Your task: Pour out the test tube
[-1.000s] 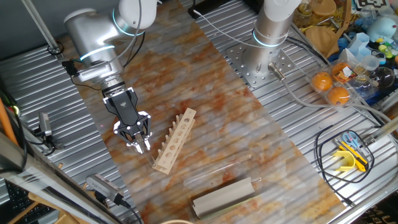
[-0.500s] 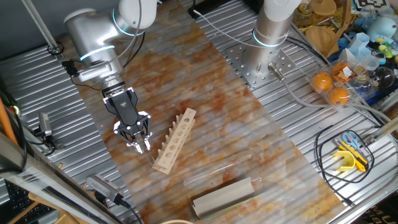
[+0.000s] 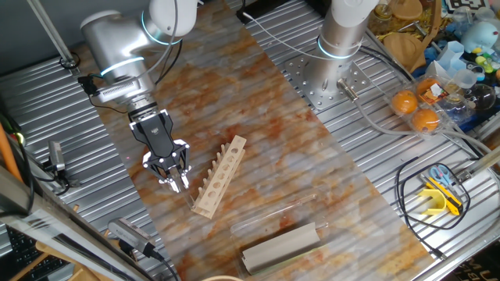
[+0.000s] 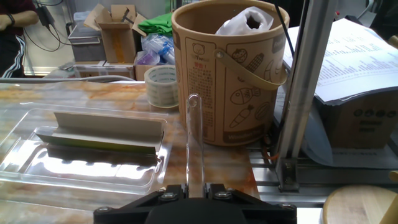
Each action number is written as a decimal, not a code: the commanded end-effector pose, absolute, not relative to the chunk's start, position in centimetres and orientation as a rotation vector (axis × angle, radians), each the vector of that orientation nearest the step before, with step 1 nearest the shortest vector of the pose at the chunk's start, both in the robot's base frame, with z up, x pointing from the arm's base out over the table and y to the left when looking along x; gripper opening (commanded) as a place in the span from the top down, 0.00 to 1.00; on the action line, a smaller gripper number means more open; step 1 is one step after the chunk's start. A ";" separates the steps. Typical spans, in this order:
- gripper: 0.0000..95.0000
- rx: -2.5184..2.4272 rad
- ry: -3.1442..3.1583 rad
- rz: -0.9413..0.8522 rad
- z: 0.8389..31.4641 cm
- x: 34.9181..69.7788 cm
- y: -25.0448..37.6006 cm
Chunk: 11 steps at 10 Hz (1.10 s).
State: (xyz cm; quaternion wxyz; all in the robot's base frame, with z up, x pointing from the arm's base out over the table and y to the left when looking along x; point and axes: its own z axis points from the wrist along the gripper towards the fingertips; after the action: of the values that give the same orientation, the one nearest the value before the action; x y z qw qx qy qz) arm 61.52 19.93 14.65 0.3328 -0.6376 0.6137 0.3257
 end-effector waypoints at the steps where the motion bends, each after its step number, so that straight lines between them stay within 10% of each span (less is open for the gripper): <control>1: 1.00 -1.665 1.606 0.854 14.6 61.5 19.9; 11: 1.00 -1.683 1.640 0.843 15.2 61.8 20.1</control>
State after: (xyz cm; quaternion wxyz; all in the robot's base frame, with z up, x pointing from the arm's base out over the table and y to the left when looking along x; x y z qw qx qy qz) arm 61.77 20.09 15.16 0.3158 -0.6402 0.6235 0.3190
